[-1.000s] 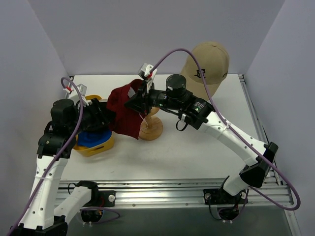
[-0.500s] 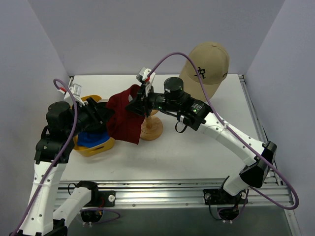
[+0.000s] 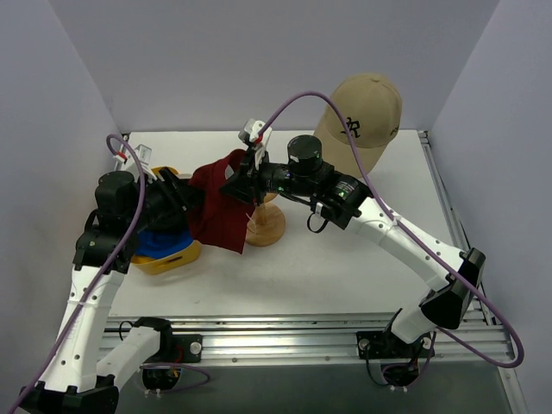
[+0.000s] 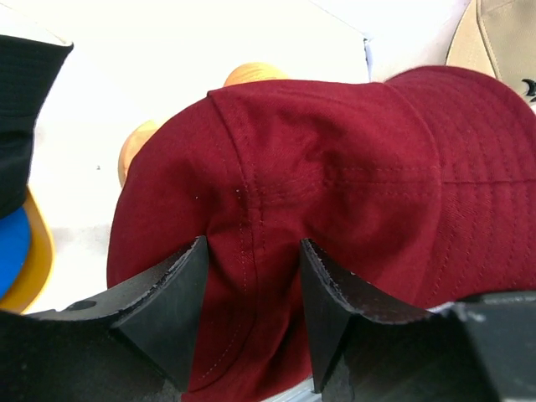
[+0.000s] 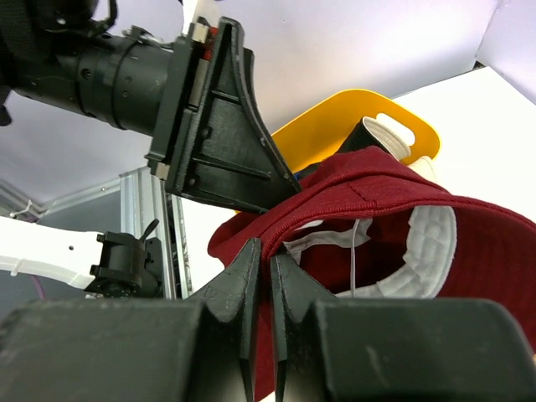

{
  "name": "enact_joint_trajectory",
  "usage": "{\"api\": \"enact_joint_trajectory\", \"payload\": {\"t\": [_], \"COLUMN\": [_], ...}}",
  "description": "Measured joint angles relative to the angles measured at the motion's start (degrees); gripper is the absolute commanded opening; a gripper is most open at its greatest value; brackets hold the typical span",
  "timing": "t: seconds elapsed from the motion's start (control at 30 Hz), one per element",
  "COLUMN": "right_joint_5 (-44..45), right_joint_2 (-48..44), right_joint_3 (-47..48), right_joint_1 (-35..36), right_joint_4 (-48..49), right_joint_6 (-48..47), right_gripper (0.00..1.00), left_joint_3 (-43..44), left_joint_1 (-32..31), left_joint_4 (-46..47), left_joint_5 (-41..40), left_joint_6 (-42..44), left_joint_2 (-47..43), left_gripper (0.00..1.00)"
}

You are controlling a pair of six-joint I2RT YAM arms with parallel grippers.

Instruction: Stack the hats

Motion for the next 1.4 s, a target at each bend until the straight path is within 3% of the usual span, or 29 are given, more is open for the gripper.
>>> {"api": "enact_joint_trajectory", "payload": {"t": [0.13, 0.17, 0.23, 0.27, 0.5, 0.77, 1.0, 1.4], "right_joint_5": [-0.1, -0.1, -0.2, -0.2, -0.3, -0.8, -1.0, 3.3], "right_joint_2": [0.0, 0.0, 0.0, 0.0, -0.1, -3.5, -5.7, -5.2], "right_joint_3": [0.0, 0.0, 0.0, 0.0, -1.4, -5.7, -7.3, -9.4], "right_joint_1": [0.0, 0.0, 0.0, 0.0, 0.0, -1.8, -5.1, -7.1], "right_joint_4": [0.0, 0.0, 0.0, 0.0, 0.9, 1.9, 2.4, 3.0], "right_joint_6": [0.0, 0.0, 0.0, 0.0, 0.0, -1.3, -1.7, -1.4], "right_gripper": [0.0, 0.0, 0.0, 0.0, 0.0, 0.0, 0.0, 0.0], "left_joint_3": [-2.5, -3.3, -4.4, -4.7, -4.3, 5.4, 9.0, 11.8], "left_joint_1": [0.0, 0.0, 0.0, 0.0, 0.0, 0.0, 0.0, -1.2], "left_joint_4": [3.1, 3.6, 4.6, 5.0, 5.7, 0.9, -2.2, 0.2], "left_joint_5": [1.4, 1.8, 2.5, 2.8, 2.4, -1.8, -4.7, -3.8], "left_joint_6": [-1.7, -2.4, -3.6, -4.0, -5.2, -3.3, -1.0, 5.4], "left_joint_2": [0.4, 0.6, 0.9, 1.0, 0.8, -0.1, -1.3, 8.3], "left_gripper": [0.42, 0.3, 0.17, 0.03, 0.02, 0.02, 0.02, 0.02]}}
